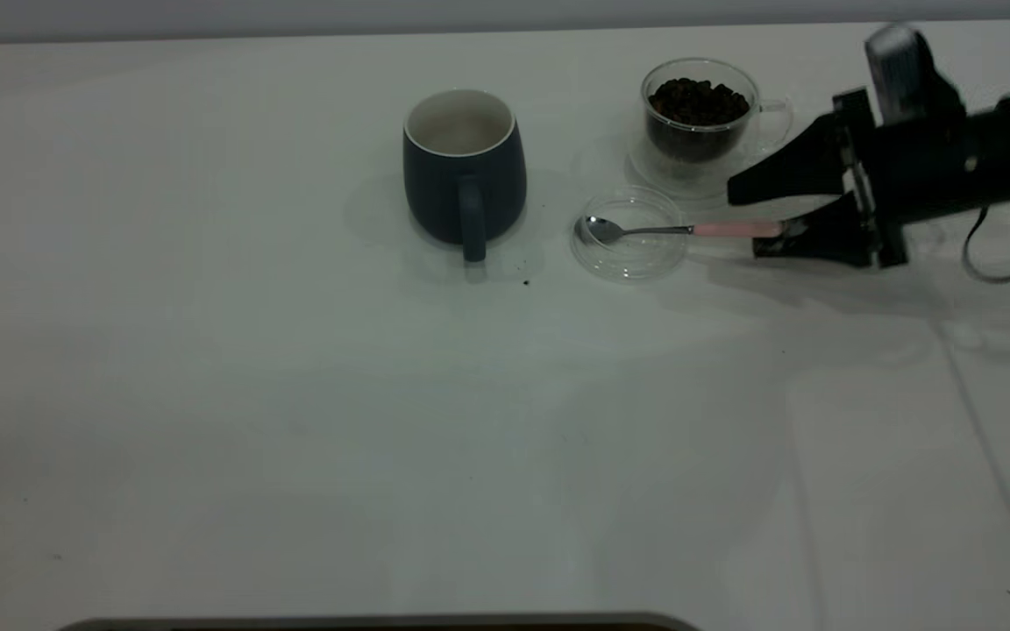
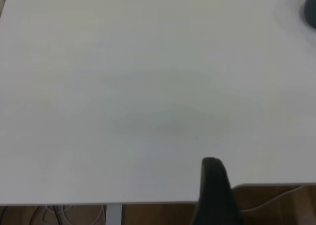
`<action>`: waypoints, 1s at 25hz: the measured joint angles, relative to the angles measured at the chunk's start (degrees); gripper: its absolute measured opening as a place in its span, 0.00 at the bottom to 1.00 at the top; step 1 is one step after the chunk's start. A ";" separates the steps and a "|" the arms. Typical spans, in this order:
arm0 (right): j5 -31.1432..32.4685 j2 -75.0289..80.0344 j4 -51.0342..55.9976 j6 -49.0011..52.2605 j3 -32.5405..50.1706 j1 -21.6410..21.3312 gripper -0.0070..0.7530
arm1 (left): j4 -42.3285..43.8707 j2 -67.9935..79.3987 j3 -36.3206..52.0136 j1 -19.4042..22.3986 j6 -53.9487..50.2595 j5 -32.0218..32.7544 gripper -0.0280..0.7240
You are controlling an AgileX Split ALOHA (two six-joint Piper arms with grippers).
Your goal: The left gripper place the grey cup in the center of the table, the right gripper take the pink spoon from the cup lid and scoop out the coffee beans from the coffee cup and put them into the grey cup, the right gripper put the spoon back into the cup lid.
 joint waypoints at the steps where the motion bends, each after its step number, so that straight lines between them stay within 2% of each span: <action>1: -1.35 -1.66 -3.36 4.29 0.00 0.00 0.80 | 0.00 0.00 0.00 0.00 0.00 0.00 0.79; 6: -4.89 -9.97 -25.24 26.96 0.00 0.00 0.79 | 0.00 0.00 0.00 0.00 0.00 0.00 0.79; 9: -3.45 -15.78 -40.42 41.03 0.00 0.07 0.79 | 0.00 0.00 0.00 0.00 0.00 0.00 0.79; 12: -0.52 -21.50 -50.67 49.77 0.05 0.24 0.79 | 0.00 0.00 0.00 0.00 0.00 0.00 0.79; 18: 4.75 -34.85 -60.19 55.69 0.56 2.12 0.79 | 0.00 0.00 0.00 0.00 0.00 0.00 0.79; 25: 10.93 -53.13 -68.10 60.95 1.97 6.54 0.79 | 0.00 0.00 0.00 0.00 0.00 0.00 0.79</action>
